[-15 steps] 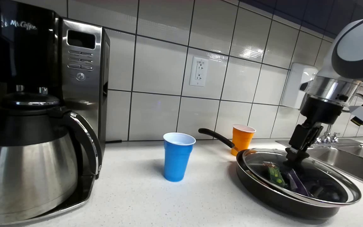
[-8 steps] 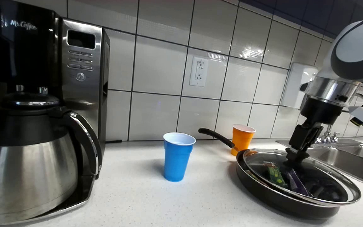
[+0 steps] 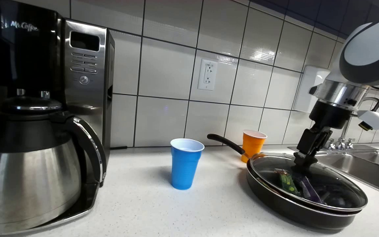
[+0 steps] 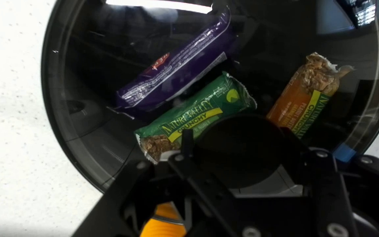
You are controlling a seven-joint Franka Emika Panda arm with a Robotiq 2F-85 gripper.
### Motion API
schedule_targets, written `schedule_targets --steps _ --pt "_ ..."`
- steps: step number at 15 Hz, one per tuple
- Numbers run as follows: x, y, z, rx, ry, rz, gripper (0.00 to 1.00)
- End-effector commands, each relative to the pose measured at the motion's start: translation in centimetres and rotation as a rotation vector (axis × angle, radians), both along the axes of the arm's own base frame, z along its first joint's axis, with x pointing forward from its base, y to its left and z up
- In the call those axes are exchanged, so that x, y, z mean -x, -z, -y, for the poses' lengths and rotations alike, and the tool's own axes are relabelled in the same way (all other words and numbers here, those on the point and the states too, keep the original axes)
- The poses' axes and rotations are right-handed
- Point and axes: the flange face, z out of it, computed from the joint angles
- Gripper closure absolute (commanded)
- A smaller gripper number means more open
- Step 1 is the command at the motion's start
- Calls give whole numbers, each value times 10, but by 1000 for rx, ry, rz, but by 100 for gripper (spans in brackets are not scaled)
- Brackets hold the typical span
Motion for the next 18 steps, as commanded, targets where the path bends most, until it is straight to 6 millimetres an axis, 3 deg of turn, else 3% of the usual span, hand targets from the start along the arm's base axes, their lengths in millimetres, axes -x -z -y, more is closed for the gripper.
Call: schedule_targets --steps 1,9,10,11,13,18 --pt "-17 -9 -8 -4 -35 36 61" --pt "-16 -1 -13 -1 -48 18 61" --pt "-15 -4 -14 -3 -51 19 22" --pt "-13 -6 -15 0 -54 22 10" --pt "-9 -14 -23 8 -74 36 0" --pt "11 -35 -48 58 -157 62 0"
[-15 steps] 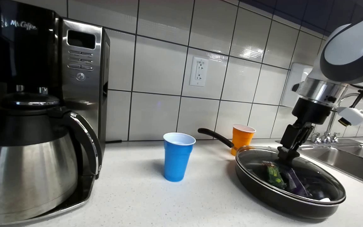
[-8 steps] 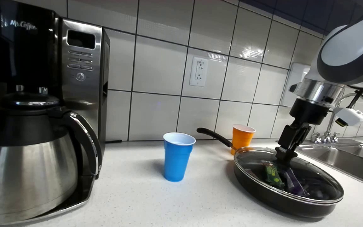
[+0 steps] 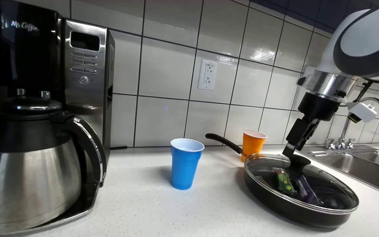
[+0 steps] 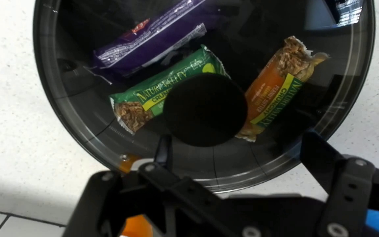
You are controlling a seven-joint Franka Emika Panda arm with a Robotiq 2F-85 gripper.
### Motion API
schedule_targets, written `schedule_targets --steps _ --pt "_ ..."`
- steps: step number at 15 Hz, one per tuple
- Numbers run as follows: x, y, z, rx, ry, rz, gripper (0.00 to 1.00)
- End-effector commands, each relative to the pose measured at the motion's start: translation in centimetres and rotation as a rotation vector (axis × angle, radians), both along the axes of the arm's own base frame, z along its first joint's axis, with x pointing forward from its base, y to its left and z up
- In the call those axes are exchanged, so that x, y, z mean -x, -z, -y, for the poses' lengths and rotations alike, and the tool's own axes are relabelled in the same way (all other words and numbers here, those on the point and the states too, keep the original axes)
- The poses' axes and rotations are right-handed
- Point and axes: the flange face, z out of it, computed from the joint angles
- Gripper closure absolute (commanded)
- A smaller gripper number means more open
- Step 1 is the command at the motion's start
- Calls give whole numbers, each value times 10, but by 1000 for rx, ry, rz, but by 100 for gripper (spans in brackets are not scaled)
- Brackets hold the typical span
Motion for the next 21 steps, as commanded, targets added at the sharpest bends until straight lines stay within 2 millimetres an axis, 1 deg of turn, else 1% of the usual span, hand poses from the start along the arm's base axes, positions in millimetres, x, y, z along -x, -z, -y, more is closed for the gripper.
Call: schedule_targets --steps 1,3,8,13,17,18,19,21 --pt "25 -23 -13 41 -55 29 0" --pt "39 -29 -14 54 -53 42 0" --pt "82 -41 -8 66 -5 48 0" --pt "131 -40 -9 65 76 10 0" --pt "163 -31 -12 57 139 -50 0" --pt "148 -40 -15 55 158 -64 0" --pt "152 -41 -15 61 175 -70 0" --pt "153 -44 -17 50 194 -81 0"
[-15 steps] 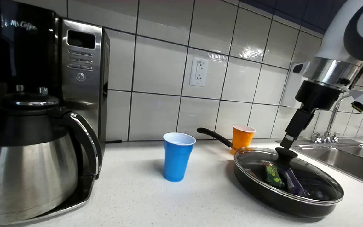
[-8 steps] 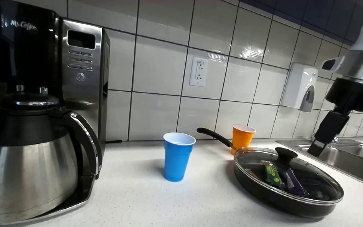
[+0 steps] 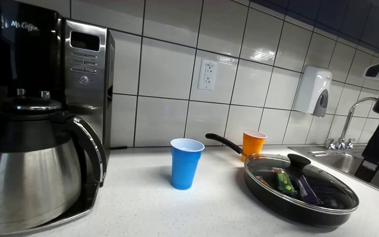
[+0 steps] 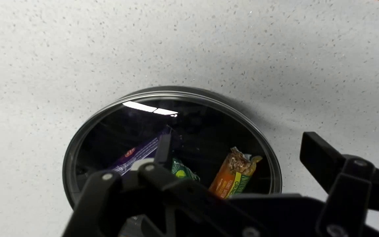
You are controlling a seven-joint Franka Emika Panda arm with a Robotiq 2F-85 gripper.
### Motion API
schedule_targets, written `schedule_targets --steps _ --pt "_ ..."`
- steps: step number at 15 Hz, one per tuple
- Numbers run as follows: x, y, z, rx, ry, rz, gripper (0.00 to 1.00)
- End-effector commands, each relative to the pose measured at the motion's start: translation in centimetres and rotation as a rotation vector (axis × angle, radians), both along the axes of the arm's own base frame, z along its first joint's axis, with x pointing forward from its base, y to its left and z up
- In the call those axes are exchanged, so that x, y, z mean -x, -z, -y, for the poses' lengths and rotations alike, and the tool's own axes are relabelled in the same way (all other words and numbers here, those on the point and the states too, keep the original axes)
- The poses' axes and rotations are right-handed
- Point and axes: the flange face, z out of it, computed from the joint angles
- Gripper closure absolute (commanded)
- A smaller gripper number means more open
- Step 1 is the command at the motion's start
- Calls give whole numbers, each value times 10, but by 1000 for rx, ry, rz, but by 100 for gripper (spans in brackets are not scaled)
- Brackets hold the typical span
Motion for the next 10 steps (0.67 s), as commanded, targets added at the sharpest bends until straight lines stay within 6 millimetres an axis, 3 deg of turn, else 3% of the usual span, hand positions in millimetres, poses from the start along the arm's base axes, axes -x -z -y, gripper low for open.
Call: schedule_targets --steps 1,3,10 --pt "7 -12 -7 -2 47 -20 0" --pt "2 -3 -3 -3 26 -14 0" --pt "3 -3 -5 -4 31 -17 0"
